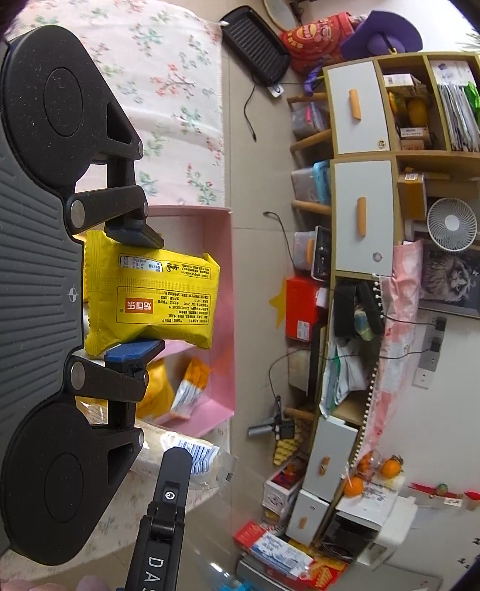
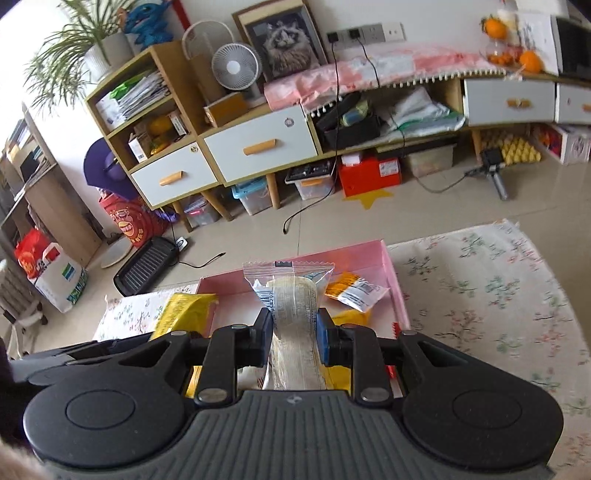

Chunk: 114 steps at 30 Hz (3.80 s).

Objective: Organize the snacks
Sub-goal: 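Carry the yellow bag and clear bag into the pink box, opening both tools, then move both tools back over the red and silver packets on the cloth, then grasp the red packet with the left tool while the right grasps the small silver packet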

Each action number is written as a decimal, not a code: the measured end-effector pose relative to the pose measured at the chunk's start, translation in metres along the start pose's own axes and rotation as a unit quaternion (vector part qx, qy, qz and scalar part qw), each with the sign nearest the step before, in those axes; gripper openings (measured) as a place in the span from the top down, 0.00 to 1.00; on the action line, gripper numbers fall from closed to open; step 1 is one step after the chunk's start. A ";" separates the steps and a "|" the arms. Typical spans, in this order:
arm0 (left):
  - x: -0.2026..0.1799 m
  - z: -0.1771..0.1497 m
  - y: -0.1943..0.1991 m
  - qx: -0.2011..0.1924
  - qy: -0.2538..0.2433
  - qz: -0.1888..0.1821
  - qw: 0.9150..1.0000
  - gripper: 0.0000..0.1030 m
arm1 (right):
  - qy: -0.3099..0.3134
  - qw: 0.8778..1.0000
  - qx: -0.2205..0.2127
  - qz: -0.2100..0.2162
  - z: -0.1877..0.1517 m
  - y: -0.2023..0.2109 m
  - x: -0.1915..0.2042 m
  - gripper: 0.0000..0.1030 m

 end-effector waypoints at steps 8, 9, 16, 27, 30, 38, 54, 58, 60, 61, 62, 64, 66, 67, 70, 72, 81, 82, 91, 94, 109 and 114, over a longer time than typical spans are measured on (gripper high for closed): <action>0.005 -0.001 -0.046 0.009 -0.016 0.019 1.000 0.52 | -0.019 1.000 0.022 -0.010 -0.003 -0.035 -0.006 0.79; 0.006 -0.002 -0.051 0.009 -0.020 0.021 1.000 0.52 | -0.019 0.999 0.022 -0.013 -0.003 -0.038 -0.007 0.79; 0.008 -0.003 -0.070 0.023 -0.025 0.013 0.999 0.49 | -0.028 0.999 0.018 -0.008 0.003 -0.049 -0.007 0.82; 0.011 -0.005 -0.061 0.026 -0.027 0.015 0.999 0.39 | -0.022 0.999 0.030 -0.022 0.001 -0.047 -0.008 0.73; 0.009 -0.005 -0.052 0.025 -0.026 0.013 0.999 0.36 | -0.021 0.999 0.032 -0.025 0.001 -0.044 -0.008 0.70; 0.000 -0.010 -0.025 0.027 -0.025 0.005 0.999 0.30 | -0.009 0.999 0.035 -0.040 -0.003 -0.027 -0.010 0.52; -0.018 -0.036 0.043 0.034 -0.019 -0.005 0.999 0.17 | 0.012 0.997 0.039 -0.060 -0.016 0.029 -0.017 0.19; -0.022 -0.042 0.059 0.033 -0.028 -0.009 0.999 0.12 | 0.024 0.997 0.043 -0.057 -0.023 0.042 -0.013 0.12; -0.023 -0.046 0.067 0.034 -0.032 -0.009 0.999 0.11 | 0.034 0.997 0.044 -0.056 -0.026 0.047 -0.012 0.11; -0.023 -0.048 0.071 0.033 -0.032 -0.010 0.999 0.10 | 0.038 0.997 0.044 -0.056 -0.026 0.049 -0.011 0.09; -0.023 -0.050 0.075 0.033 -0.032 -0.010 0.999 0.09 | 0.043 0.997 0.043 -0.056 -0.028 0.053 -0.011 0.09; -0.021 -0.055 0.083 0.033 -0.032 -0.010 0.999 0.07 | 0.052 0.996 0.042 -0.055 -0.031 0.059 -0.010 0.06; -0.019 -0.059 0.090 0.036 -0.034 -0.007 0.999 0.07 | 0.059 0.996 0.041 -0.054 -0.034 0.065 -0.009 0.05; -0.018 -0.062 0.093 0.036 -0.034 -0.006 0.999 0.07 | 0.062 0.996 0.039 -0.054 -0.036 0.068 -0.009 0.04; -0.016 -0.070 0.103 0.040 -0.040 0.000 0.998 0.07 | 0.066 0.996 0.037 -0.054 -0.041 0.074 -0.010 0.03; -0.016 -0.075 0.108 0.039 -0.043 0.002 0.998 0.06 | 0.069 0.995 0.035 -0.056 -0.045 0.077 -0.011 0.02; -0.014 -0.098 0.118 0.014 -0.030 -0.019 0.999 0.03 | 0.094 0.993 0.028 -0.062 -0.061 0.085 -0.018 0.00; -0.014 -0.103 0.118 0.011 -0.024 -0.023 0.999 0.02 | 0.097 0.993 0.027 -0.061 -0.064 0.085 -0.020 0.00; -0.017 -0.137 0.106 -0.001 -0.065 -0.065 0.996 0.02 | 0.141 0.988 0.059 -0.010 -0.100 0.074 -0.028 0.00; -0.018 -0.145 0.099 0.001 -0.066 -0.079 0.995 0.02 | 0.172 0.983 0.065 0.006 -0.110 0.069 -0.032 0.00; -0.030 -0.169 0.072 0.013 -0.117 -0.097 0.988 0.02 | 0.229 0.968 0.100 0.032 -0.138 0.058 -0.047 0.01; -0.031 -0.166 0.068 0.011 -0.115 -0.093 0.989 0.02 | 0.225 0.968 0.103 0.035 -0.138 0.056 -0.051 0.01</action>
Point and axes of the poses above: each gripper's, at about its wrist camera, not at the fingertips, and y roughly against the way its jaws point, x to its left, z to its top, the point moved 8 cm from there along -y, roughly the way its jaws point, and after that the axes turned 13 degrees about -x, right-handed, at the moved point
